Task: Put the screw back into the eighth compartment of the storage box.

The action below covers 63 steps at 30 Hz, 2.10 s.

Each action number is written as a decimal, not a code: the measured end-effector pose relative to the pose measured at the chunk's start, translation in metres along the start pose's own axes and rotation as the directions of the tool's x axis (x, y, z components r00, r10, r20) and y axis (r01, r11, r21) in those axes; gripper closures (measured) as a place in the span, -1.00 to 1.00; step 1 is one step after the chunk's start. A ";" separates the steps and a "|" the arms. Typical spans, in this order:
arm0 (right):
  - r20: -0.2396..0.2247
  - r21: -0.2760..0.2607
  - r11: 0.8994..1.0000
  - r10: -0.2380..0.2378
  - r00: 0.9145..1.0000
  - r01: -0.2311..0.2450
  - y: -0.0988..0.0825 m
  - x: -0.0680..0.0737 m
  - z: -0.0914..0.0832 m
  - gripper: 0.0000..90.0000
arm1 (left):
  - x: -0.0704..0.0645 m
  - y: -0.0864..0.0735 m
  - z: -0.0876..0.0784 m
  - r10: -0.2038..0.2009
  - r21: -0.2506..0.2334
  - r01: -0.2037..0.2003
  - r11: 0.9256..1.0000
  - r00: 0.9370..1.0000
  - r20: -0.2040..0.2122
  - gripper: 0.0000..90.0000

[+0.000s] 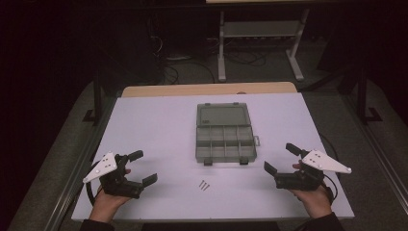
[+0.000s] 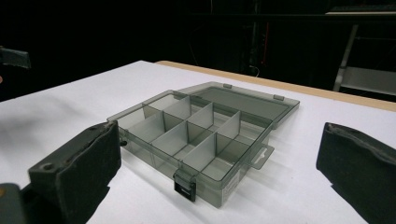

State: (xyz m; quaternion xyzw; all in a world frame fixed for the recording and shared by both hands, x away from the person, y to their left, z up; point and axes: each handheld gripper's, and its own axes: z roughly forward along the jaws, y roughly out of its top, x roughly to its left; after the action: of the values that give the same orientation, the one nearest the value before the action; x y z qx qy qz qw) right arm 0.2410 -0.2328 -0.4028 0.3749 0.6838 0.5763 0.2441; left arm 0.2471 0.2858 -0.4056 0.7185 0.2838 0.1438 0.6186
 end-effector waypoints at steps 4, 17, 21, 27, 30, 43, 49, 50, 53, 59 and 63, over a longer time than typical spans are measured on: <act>-0.002 -0.001 1.000 0.003 1.000 -0.003 0.000 -0.001 0.000 -1.00 | 0.001 0.000 0.001 -0.005 0.003 0.005 1.000 1.000 0.002 -1.00; 0.002 0.003 1.000 -0.007 1.000 0.007 0.001 0.000 0.002 -1.00 | 0.000 0.010 0.011 0.003 0.014 -0.003 1.000 1.000 0.019 -1.00; 0.000 0.002 1.000 -0.010 1.000 0.010 0.001 0.000 0.002 -1.00 | 0.000 0.014 0.018 0.012 0.019 -0.012 1.000 1.000 0.028 -1.00; 0.002 0.000 1.000 -0.002 1.000 0.002 0.001 -0.001 0.003 -1.00 | -0.003 0.016 0.028 0.016 0.029 -0.017 0.999 0.999 0.042 -1.00; 0.004 0.001 1.000 -0.002 1.000 0.002 0.001 -0.001 0.003 -1.00 | -0.004 0.018 0.032 0.021 0.034 -0.023 0.999 0.999 0.050 -1.00; 0.004 0.002 1.000 -0.001 1.000 0.001 0.001 -0.001 0.005 -1.00 | -0.010 0.025 0.053 0.013 0.043 -0.016 0.999 0.996 0.088 -1.00; 0.005 0.001 1.000 -0.001 1.000 0.001 0.001 -0.002 0.005 -1.00 | -0.012 0.026 0.064 0.006 0.056 -0.012 0.998 0.994 0.105 -1.00; 0.006 0.000 1.000 0.000 1.000 0.000 0.001 -0.002 0.005 -1.00 | -0.012 0.026 0.066 0.012 0.052 -0.018 0.998 0.993 0.113 -1.00; 0.006 0.000 1.000 -0.002 1.000 0.002 0.001 -0.002 0.005 -1.00 | -0.013 0.027 0.070 0.013 0.058 -0.020 0.998 0.993 0.122 -1.00; 0.006 0.003 1.000 -0.004 1.000 0.004 0.001 -0.002 0.006 -1.00 | -0.014 0.030 0.078 0.004 0.056 -0.011 0.998 0.992 0.124 -1.00; 0.005 0.002 1.000 -0.002 1.000 0.002 0.001 -0.002 0.006 -1.00 | -0.016 0.033 0.084 0.015 0.064 -0.023 0.998 0.992 0.125 -1.00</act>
State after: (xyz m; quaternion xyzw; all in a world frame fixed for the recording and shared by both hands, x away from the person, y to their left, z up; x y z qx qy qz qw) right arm 0.2475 -0.2307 -0.4030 0.3759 0.6843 0.5743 0.2461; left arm 0.2888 0.2067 -0.3878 0.7486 0.2424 0.0955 0.6097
